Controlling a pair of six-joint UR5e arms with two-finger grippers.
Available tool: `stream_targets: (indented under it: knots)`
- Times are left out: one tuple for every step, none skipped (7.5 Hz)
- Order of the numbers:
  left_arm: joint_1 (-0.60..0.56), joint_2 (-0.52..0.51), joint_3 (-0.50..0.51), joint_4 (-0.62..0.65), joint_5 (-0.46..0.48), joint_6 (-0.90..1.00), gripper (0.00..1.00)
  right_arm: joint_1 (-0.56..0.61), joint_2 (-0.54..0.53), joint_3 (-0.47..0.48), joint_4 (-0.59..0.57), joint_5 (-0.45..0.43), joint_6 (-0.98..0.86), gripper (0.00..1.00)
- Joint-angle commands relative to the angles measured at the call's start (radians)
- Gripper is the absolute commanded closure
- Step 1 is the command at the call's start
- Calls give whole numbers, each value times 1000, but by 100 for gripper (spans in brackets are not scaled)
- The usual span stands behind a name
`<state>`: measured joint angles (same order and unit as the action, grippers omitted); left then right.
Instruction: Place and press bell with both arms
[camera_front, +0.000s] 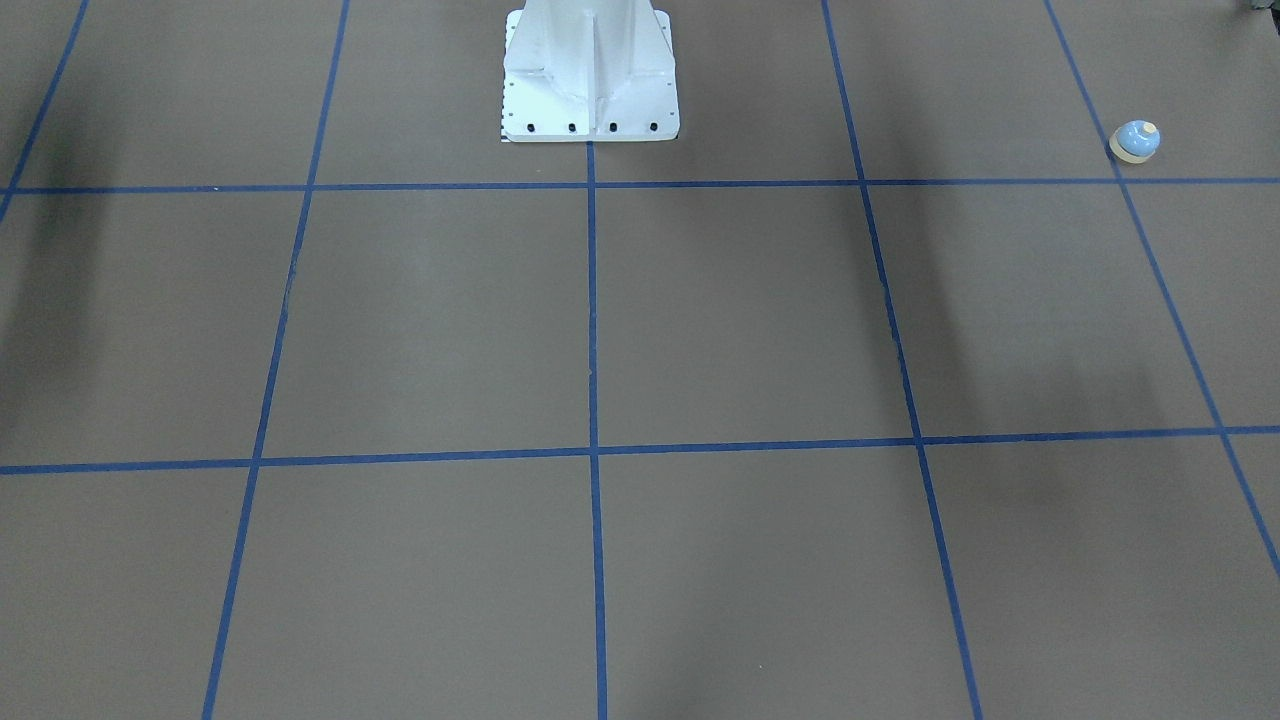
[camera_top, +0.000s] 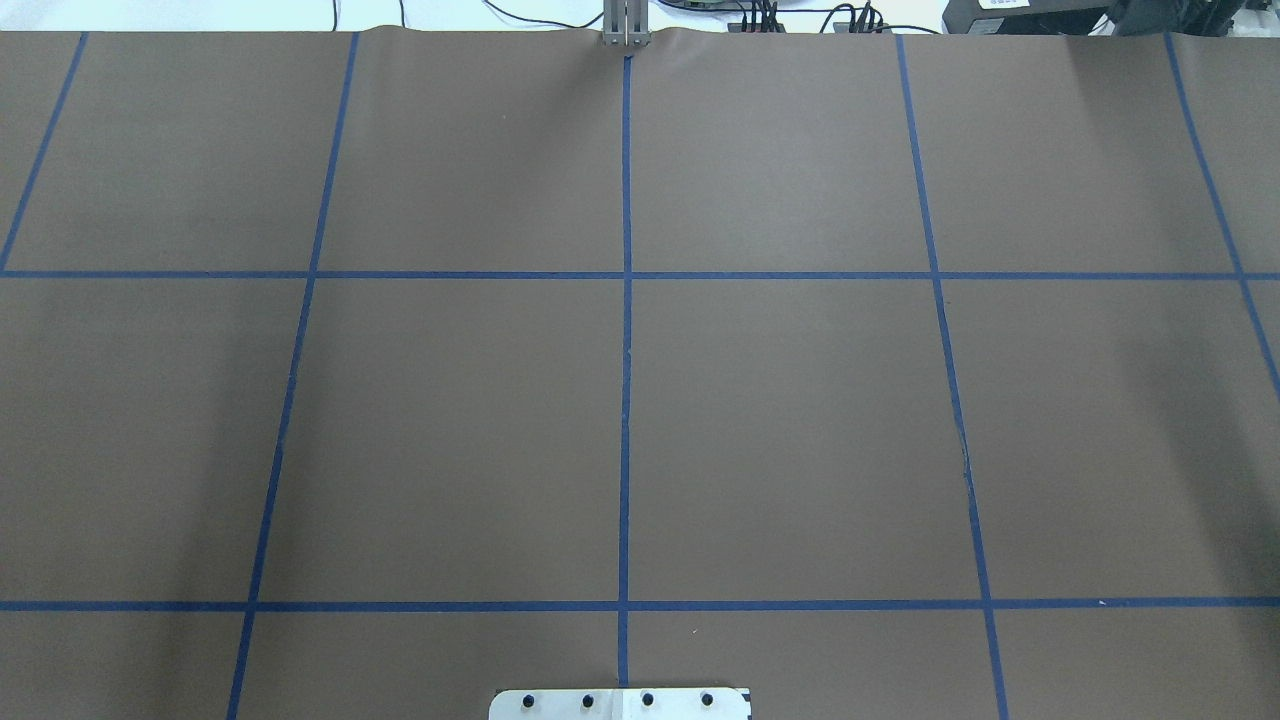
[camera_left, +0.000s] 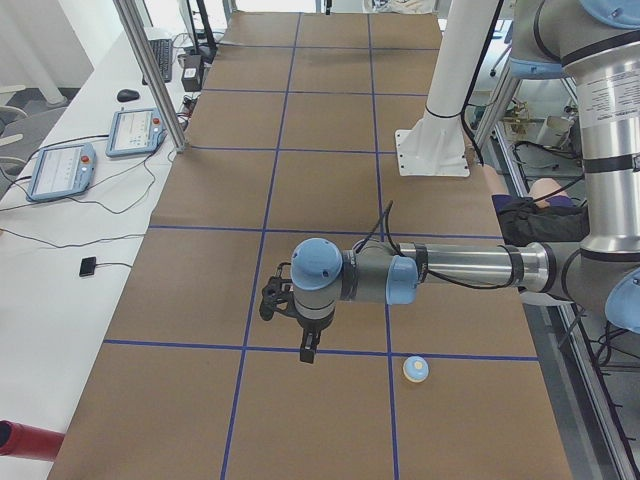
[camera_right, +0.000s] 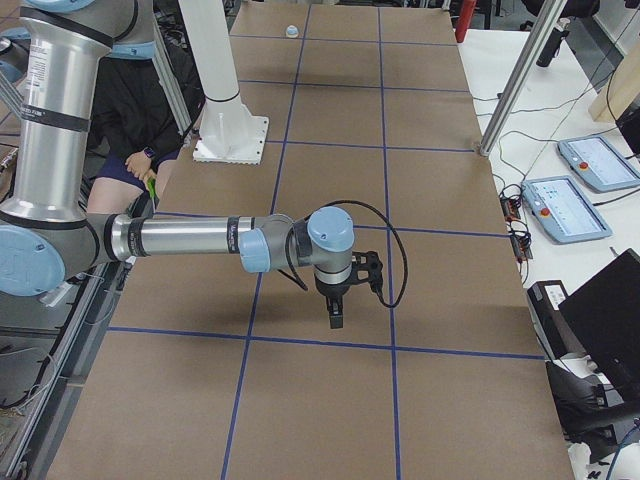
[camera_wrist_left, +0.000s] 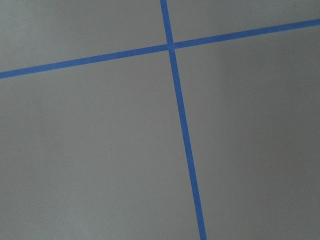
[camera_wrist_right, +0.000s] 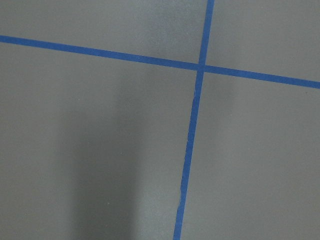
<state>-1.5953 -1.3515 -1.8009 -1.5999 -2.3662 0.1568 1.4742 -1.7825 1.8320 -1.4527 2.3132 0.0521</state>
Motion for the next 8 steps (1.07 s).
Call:
stream_targets:
  knots:
    - [0,5,0,-5,1,1,0,0,0,3,0,0,0,0]
    - [0,5,-2,-5,-7,1,0,0,0,3,0,0,2,0]
    - [0,-1,-9,-6,-7,1,0,0,2,3,0,0,2,0]
    - [0,-11,-8,-6,-1,1,0,-2,3,3,0,0,3,0]
    - [0,-12,-8,-11,-4,-5,0,-3,8,-2,-2,0,5,0]
    - [3,-65,3,-52,-7,-5,0,-6,9,-2,-3,-2,11,0]
    - [5,-83,29,-64,-8,-28,0,-11,14,-2,-3,-2,18,0]
    - [5,-74,41,-90,-8,-20,0,-12,43,-11,-8,2,22,0]
